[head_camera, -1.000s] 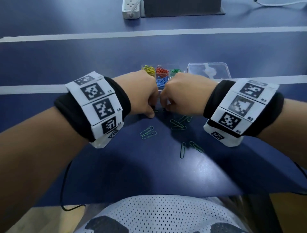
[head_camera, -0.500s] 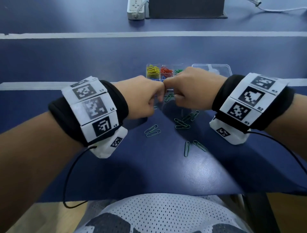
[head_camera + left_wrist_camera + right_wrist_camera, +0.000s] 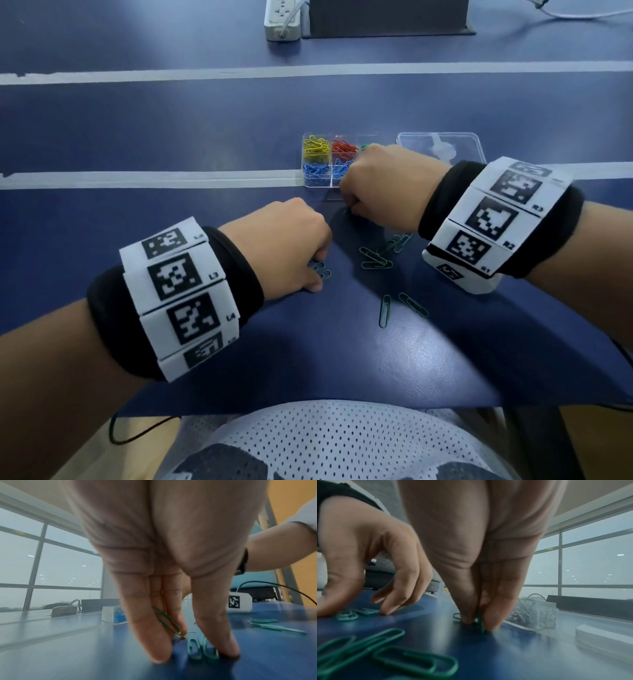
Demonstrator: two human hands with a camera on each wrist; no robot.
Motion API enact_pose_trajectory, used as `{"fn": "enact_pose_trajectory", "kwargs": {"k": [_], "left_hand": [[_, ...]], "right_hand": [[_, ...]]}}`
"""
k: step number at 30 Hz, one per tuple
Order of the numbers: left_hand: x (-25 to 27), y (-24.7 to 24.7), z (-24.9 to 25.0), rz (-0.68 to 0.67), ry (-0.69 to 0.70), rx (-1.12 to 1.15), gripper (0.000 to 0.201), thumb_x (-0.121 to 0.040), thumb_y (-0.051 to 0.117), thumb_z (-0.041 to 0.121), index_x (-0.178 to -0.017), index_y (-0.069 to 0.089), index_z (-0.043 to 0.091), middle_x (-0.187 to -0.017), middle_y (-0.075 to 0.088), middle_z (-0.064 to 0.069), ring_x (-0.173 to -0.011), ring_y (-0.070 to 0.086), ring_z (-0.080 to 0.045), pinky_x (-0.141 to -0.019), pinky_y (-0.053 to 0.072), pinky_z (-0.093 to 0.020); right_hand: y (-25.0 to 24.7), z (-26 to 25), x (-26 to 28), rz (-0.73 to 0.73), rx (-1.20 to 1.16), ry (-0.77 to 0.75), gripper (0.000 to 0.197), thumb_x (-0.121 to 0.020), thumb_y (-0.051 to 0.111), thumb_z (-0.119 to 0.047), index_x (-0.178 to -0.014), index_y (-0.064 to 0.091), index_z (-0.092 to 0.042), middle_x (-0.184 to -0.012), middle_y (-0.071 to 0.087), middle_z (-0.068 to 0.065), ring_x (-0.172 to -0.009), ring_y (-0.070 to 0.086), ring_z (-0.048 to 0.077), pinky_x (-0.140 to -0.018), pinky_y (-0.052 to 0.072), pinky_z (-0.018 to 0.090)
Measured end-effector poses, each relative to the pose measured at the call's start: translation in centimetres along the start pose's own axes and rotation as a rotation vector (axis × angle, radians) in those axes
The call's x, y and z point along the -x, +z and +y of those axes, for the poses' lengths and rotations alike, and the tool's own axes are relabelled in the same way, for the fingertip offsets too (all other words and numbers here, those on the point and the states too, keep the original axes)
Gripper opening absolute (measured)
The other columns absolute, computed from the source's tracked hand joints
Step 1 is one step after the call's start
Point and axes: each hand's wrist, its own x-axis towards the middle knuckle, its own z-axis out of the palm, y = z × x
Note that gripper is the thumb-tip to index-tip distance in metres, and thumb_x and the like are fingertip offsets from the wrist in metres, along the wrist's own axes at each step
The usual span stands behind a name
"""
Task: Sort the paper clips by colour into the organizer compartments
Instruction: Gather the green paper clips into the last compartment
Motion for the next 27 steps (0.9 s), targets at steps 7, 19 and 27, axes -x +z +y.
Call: {"fn": "enact_pose_trajectory", "kwargs": {"k": [7,19,27], "left_hand": [[0.0,-0.1,0.7,0.006,0.055,0.02,0.019,-0.082,0.06,0.024,-0.1,0.064,0.029,-0.077,0.052,0.013,-0.083,0.052,-0.015,-0.074,0.041,-0.021],[-0.5,0.2,2.0,-0.102,0.024,-0.05,0.02,-0.072,0.049,0.011,-0.07,0.037,0.027,-0.08,0.046,0.006,-0.078,0.053,-0.025,-0.068,0.046,-0.03],[-1.1,-0.8,1.3,-0.1,0.004,0.067,0.01,-0.068,0.058,0.013,-0.074,0.055,0.021,-0.058,0.048,0.008,-0.057,0.044,-0.006,-0.066,0.048,-0.026]], "right_hand": [[-1.3,0.9,1.3,0.029,-0.221,0.012,0.019,-0.078,0.059,-0.009,-0.084,0.075,-0.018,-0.081,0.07,0.005,-0.083,0.064,0.03,-0.077,0.053,0.034],[-2.8,5.8,-0.8,0.333,-0.563,0.296,0.03,-0.084,0.051,-0.005,-0.088,0.069,-0.028,-0.087,0.067,0.007,-0.085,0.066,0.024,-0.082,0.054,0.032],[-2.3,6.3,-0.9,0.303,-0.589,0.269,0.02,-0.082,0.059,-0.015,-0.094,0.074,-0.022,-0.084,0.067,-0.001,-0.085,0.061,0.014,-0.078,0.045,0.022]]}}
